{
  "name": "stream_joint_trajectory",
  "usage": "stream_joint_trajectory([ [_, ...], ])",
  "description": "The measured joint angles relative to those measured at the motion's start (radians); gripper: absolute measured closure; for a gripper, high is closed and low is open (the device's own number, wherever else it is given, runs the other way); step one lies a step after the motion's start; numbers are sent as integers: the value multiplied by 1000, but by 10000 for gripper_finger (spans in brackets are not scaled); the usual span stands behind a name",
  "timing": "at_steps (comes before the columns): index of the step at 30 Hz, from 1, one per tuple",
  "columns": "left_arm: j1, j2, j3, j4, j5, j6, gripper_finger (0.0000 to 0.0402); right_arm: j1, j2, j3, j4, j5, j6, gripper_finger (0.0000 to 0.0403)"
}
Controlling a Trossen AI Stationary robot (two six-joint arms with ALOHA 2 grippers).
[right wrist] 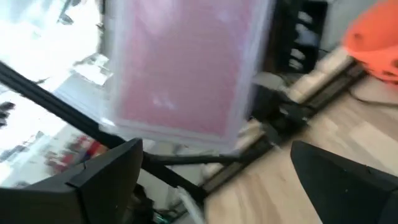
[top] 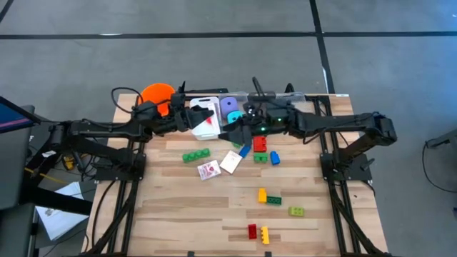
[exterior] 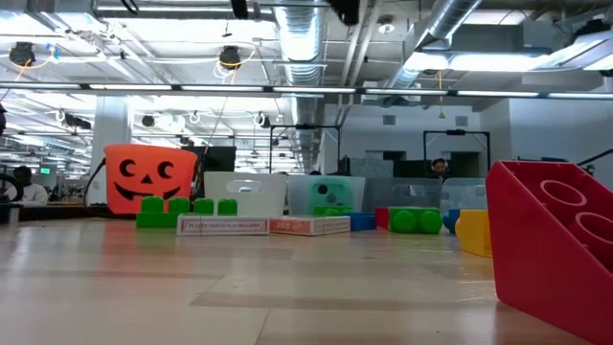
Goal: Pick & Place Toys
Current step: Put the pink deck of cards into the black bin
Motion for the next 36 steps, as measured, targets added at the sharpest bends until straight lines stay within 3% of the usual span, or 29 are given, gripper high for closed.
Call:
stream_joint_trajectory([
  [17, -20, 30, 0, -33, 6, 1, 107, -2, 11, 2, 118, 17, 34, 3],
  [36, 8, 89, 2, 32, 14, 16, 107, 4, 12, 1, 105, 31, 30, 3],
])
